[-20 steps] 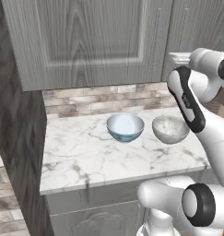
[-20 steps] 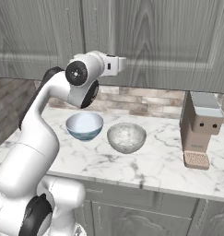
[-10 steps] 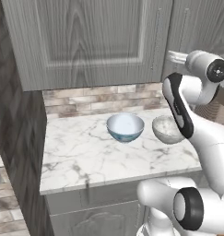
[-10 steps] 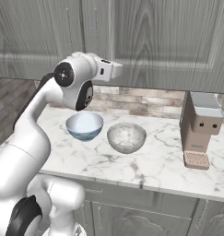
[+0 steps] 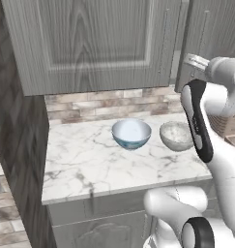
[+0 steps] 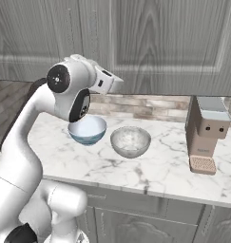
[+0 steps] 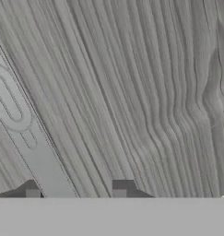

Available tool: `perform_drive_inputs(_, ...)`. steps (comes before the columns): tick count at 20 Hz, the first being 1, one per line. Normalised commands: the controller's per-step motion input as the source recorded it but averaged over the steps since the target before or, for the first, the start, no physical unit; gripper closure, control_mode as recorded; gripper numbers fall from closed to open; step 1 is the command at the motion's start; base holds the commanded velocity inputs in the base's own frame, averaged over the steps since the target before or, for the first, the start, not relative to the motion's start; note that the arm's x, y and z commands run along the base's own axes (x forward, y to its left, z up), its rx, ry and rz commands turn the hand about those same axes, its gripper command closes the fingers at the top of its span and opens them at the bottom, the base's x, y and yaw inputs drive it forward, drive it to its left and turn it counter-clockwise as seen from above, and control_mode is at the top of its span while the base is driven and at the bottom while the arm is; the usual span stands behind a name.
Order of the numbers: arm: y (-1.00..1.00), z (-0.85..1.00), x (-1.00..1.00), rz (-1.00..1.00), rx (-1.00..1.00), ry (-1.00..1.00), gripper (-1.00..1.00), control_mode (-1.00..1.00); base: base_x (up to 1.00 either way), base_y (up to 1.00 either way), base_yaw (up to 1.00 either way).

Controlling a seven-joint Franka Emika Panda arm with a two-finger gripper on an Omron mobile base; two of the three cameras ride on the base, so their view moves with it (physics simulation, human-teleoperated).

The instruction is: Open the cabinet. Pick the bowls from the counter and place them in the cabinet. Then close the cabinet.

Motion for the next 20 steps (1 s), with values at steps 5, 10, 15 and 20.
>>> perform_drive_inputs(5,-1.0,-0.24,-0.99,0.0,0.24,0.0,1.0,-1.0,0.0,0.0,0.0)
perform_drive_inputs(10,-1.0,-0.43,-1.0,0.0,0.26,-0.03,1.0,-1.0,0.0,0.0,0.0)
perform_drive_inputs(15,-1.0,-0.43,-1.0,0.0,0.25,-0.04,1.0,-1.0,0.0,0.0,0.0)
perform_drive_inputs(20,-1.0,-0.4,-0.99,0.0,0.24,-0.05,1.0,-1.0,0.0,0.0,0.0)
